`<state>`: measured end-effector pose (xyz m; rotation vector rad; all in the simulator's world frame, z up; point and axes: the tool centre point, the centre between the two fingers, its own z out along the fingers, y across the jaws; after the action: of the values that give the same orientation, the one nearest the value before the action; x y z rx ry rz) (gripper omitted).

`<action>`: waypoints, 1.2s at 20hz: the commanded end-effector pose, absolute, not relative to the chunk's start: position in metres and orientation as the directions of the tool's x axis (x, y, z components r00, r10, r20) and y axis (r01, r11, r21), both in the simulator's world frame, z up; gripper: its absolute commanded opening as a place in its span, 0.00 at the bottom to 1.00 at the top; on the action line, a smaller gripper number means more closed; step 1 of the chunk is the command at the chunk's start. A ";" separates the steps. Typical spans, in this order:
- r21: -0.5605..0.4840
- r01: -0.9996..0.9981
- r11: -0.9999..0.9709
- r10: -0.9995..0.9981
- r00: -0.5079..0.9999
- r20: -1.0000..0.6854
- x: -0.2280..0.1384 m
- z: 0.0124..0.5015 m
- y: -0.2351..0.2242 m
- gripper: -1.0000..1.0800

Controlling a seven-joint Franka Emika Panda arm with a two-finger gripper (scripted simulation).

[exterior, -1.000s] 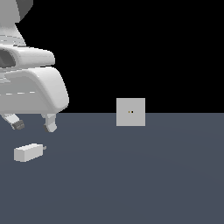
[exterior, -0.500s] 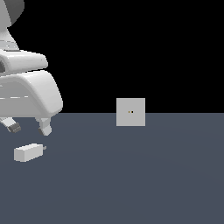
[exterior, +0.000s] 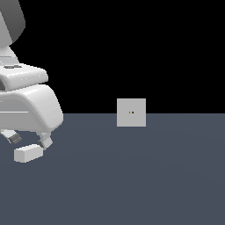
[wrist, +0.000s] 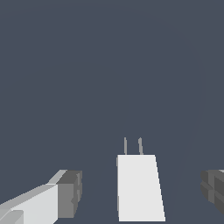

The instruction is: Plug the charger into the wall socket.

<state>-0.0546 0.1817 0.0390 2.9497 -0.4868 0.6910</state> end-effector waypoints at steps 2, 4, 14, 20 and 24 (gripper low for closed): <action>-0.001 -0.322 -0.947 -0.289 0.848 0.443 -0.055 0.024 0.181 0.96; -0.001 -0.322 -0.947 -0.289 0.848 0.443 -0.055 0.018 0.182 0.96; -0.001 -0.323 -0.946 -0.290 0.848 0.444 -0.055 0.011 0.182 0.00; 0.000 -0.326 -0.945 -0.292 0.848 0.443 -0.055 0.012 0.180 0.00; 0.000 -0.323 -0.947 -0.289 0.848 0.443 -0.054 0.014 0.176 0.00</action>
<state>-0.0550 0.1779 0.0131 2.9483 -0.4896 0.6881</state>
